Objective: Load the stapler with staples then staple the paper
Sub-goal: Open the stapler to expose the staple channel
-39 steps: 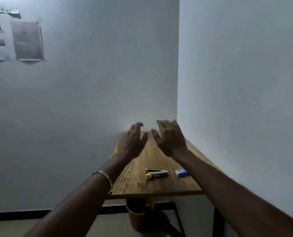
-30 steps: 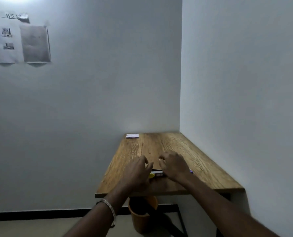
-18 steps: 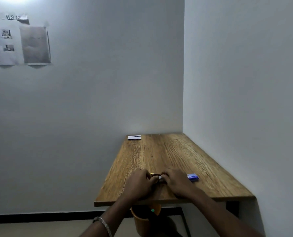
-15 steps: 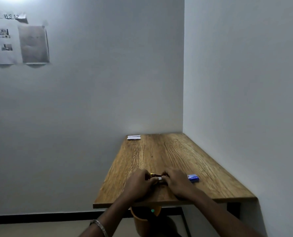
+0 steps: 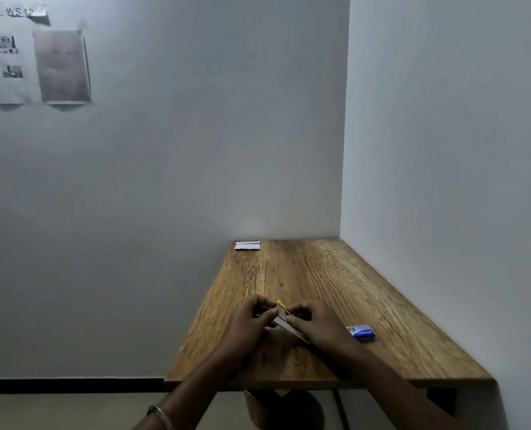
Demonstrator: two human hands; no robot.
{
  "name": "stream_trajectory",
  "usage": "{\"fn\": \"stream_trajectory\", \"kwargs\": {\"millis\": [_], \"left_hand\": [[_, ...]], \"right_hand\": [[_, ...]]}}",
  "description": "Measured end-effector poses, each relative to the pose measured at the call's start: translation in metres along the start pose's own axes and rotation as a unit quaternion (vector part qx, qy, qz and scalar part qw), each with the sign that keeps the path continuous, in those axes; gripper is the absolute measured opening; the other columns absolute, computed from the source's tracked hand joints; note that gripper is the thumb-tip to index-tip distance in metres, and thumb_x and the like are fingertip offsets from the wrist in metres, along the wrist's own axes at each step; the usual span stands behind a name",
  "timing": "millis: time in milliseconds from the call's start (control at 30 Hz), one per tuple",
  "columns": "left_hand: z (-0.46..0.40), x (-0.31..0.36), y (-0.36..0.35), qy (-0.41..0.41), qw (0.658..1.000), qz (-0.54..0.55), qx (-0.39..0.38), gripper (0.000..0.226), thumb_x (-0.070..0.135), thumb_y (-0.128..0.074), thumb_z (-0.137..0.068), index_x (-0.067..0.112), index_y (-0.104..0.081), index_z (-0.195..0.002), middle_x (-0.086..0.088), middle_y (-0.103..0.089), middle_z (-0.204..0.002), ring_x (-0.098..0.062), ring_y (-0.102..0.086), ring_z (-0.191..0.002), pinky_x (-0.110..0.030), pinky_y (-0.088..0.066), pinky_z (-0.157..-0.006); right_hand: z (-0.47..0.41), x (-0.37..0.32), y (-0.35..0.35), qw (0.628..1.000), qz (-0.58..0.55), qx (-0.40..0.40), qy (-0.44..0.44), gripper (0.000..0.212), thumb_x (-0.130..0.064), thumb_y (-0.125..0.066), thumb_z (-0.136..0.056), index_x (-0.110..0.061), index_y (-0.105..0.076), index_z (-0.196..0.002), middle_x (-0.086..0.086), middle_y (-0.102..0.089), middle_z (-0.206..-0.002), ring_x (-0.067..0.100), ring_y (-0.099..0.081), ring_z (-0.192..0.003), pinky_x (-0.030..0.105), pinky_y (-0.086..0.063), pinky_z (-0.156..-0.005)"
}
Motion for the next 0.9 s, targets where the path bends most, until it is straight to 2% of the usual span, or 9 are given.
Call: {"fn": "stream_trajectory", "kwargs": {"millis": [133,200,267,367,500,667,833,900], "left_hand": [[-0.001,-0.004,-0.003,0.076,0.981,0.176,0.018,0.028,0.019,-0.070,-0.090,0.015,-0.060,-0.116,-0.009,-0.076,-0.104,-0.017,-0.076,-0.091,-0.026,-0.060,-0.071],[-0.001,-0.002,-0.009,0.094,0.971,0.218,-0.009,0.028,0.017,-0.070,-0.090,0.011,-0.062,-0.117,-0.010,-0.078,-0.101,-0.020,-0.076,-0.091,-0.025,-0.060,-0.068],[0.000,0.002,-0.015,0.103,0.969,0.216,-0.057,0.025,0.019,-0.064,-0.095,0.008,-0.069,-0.116,-0.008,-0.078,-0.103,-0.021,-0.076,-0.095,-0.025,-0.059,-0.071],[-0.001,0.001,-0.017,0.127,0.964,0.218,-0.086,0.026,0.024,-0.057,-0.099,0.009,-0.073,-0.112,-0.009,-0.077,-0.106,-0.021,-0.074,-0.100,-0.026,-0.058,-0.073],[-0.004,-0.002,-0.017,0.131,0.970,0.196,-0.065,0.028,0.025,-0.056,-0.100,0.005,-0.072,-0.110,-0.015,-0.076,-0.105,-0.024,-0.075,-0.095,-0.027,-0.058,-0.069],[-0.008,0.000,-0.021,0.095,0.983,0.152,-0.046,0.030,0.021,-0.048,-0.103,0.000,-0.070,-0.104,-0.013,-0.077,-0.089,-0.019,-0.075,-0.077,-0.025,-0.058,-0.064],[-0.009,-0.003,-0.019,0.094,0.983,0.151,-0.037,0.032,0.021,-0.045,-0.105,-0.002,-0.067,-0.106,-0.016,-0.075,-0.094,-0.020,-0.074,-0.079,-0.030,-0.059,-0.068],[-0.010,-0.006,-0.015,0.121,0.977,0.177,-0.016,0.033,0.022,-0.045,-0.105,-0.002,-0.065,-0.110,-0.017,-0.072,-0.101,-0.024,-0.072,-0.086,-0.034,-0.061,-0.072]], "right_hand": [[-0.008,0.003,-0.002,0.995,-0.086,0.024,-0.034,0.017,-0.037,-0.074,-0.086,-0.034,-0.071,-0.103,-0.010,-0.074,-0.096,0.005,-0.070,-0.093,0.029,-0.059,-0.083],[-0.011,0.005,-0.006,0.988,-0.146,0.027,-0.052,0.016,-0.033,-0.077,-0.084,-0.029,-0.074,-0.100,-0.007,-0.077,-0.093,0.008,-0.074,-0.089,0.034,-0.062,-0.080],[-0.013,0.007,-0.012,0.971,-0.221,0.024,-0.083,0.023,-0.023,-0.080,-0.083,-0.017,-0.075,-0.105,0.001,-0.079,-0.094,0.017,-0.076,-0.086,0.040,-0.063,-0.073],[-0.014,0.009,-0.017,0.955,-0.274,0.036,-0.110,0.027,-0.018,-0.082,-0.080,-0.013,-0.073,-0.106,0.004,-0.079,-0.094,0.020,-0.077,-0.086,0.040,-0.064,-0.069],[-0.011,0.013,-0.021,0.939,-0.316,0.050,-0.129,0.024,-0.013,-0.082,-0.080,-0.009,-0.073,-0.102,0.010,-0.079,-0.092,0.025,-0.077,-0.083,0.045,-0.064,-0.073],[-0.010,0.014,-0.022,0.935,-0.321,0.078,-0.132,0.018,-0.008,-0.077,-0.084,-0.007,-0.067,-0.100,0.013,-0.078,-0.089,0.022,-0.078,-0.079,0.034,-0.064,-0.065],[-0.009,0.012,-0.020,0.943,-0.298,0.077,-0.125,0.014,-0.013,-0.076,-0.086,-0.010,-0.068,-0.097,0.010,-0.078,-0.086,0.019,-0.077,-0.076,0.030,-0.062,-0.060],[-0.008,0.015,-0.019,0.929,-0.332,0.090,-0.138,0.013,-0.010,-0.075,-0.087,-0.004,-0.068,-0.096,0.014,-0.077,-0.086,0.021,-0.077,-0.075,0.030,-0.062,-0.058]]}}
Point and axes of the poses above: each hand's wrist, its own z-axis away from the middle knuckle, its own y-axis out of the back of the hand, x = y × z, the point moved 8 cm from there along -z, towards the middle knuckle
